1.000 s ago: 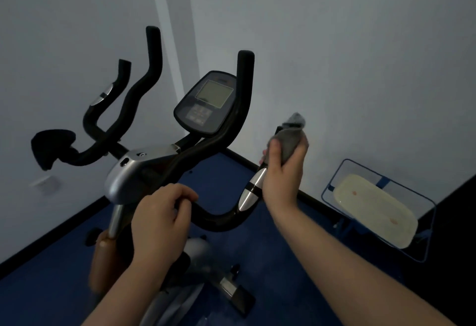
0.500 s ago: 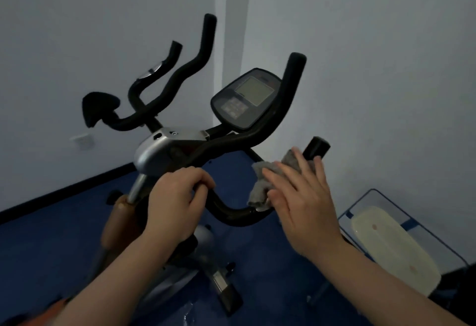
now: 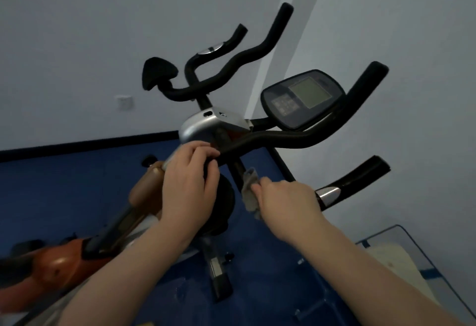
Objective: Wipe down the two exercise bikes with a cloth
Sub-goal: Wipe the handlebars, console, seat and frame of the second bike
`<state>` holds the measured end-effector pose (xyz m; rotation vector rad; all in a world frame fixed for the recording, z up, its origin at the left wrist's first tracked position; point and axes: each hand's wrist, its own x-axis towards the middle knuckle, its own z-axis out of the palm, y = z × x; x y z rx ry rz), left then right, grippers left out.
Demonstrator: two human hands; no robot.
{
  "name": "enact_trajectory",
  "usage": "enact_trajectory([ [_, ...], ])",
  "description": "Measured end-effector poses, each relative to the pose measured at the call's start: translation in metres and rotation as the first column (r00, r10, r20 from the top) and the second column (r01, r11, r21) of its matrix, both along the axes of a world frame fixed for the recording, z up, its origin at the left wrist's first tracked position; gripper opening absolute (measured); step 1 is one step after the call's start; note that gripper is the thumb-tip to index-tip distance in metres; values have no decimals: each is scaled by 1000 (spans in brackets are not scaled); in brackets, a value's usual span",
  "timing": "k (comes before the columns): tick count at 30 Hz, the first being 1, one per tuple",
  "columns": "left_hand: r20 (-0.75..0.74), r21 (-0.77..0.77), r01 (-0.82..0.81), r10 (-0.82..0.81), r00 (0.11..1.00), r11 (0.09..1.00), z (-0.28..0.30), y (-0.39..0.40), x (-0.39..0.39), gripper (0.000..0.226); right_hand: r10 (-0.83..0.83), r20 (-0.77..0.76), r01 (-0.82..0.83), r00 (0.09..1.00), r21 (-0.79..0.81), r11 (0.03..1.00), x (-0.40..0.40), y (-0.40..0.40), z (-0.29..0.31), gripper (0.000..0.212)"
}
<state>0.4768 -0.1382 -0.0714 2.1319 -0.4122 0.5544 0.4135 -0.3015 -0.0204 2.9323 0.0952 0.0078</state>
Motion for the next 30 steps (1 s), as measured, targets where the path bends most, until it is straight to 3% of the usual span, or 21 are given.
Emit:
enact_trajectory([
  [2, -4, -4, 0, 0, 1000, 1000, 0, 0, 0, 16, -38, 34, 37, 999, 18, 999, -2, 6, -3, 22],
  [4, -5, -3, 13, -13, 1000, 1000, -1, 0, 1, 16, 55, 95, -58, 994, 31, 998, -9, 7, -5, 44],
  [5, -2, -8, 16, -16, 1000, 1000, -1, 0, 2, 16, 57, 67, -58, 996, 8, 998, -11, 9, -3, 48],
  [7, 7, -14, 25, -25, 1000, 1000, -2, -1, 3, 17, -4, 53, 5, 999, -14, 1000, -1, 7, -8, 31],
  [8, 12, -15, 28, -28, 1000, 1000, -2, -1, 3, 18, -98, 26, 96, 995, 49, 994, 11, 5, -11, 30],
  [11, 30, -28, 40, -39, 999, 999, -3, 0, 4, 16, -117, -144, 139, 983, 154, 978, 42, 1, -16, 40],
  [16, 40, -23, 57, -56, 998, 998, -3, 0, 6, 17, -143, -142, 173, 980, 234, 957, 23, 4, -20, 34],
  [21, 42, -22, 67, -66, 997, 998, -3, 0, 5, 19, -109, -226, 160, 968, 224, 961, 58, 11, -13, 44],
  [25, 28, -22, 84, -83, 996, 996, -3, 1, 5, 20, -202, -242, 270, 949, 292, 918, 45, 9, -16, 68],
  [30, 31, -22, 92, -91, 995, 996, -3, 0, 5, 20, -243, -346, 365, 906, 350, 863, 69, 15, -11, 63],
])
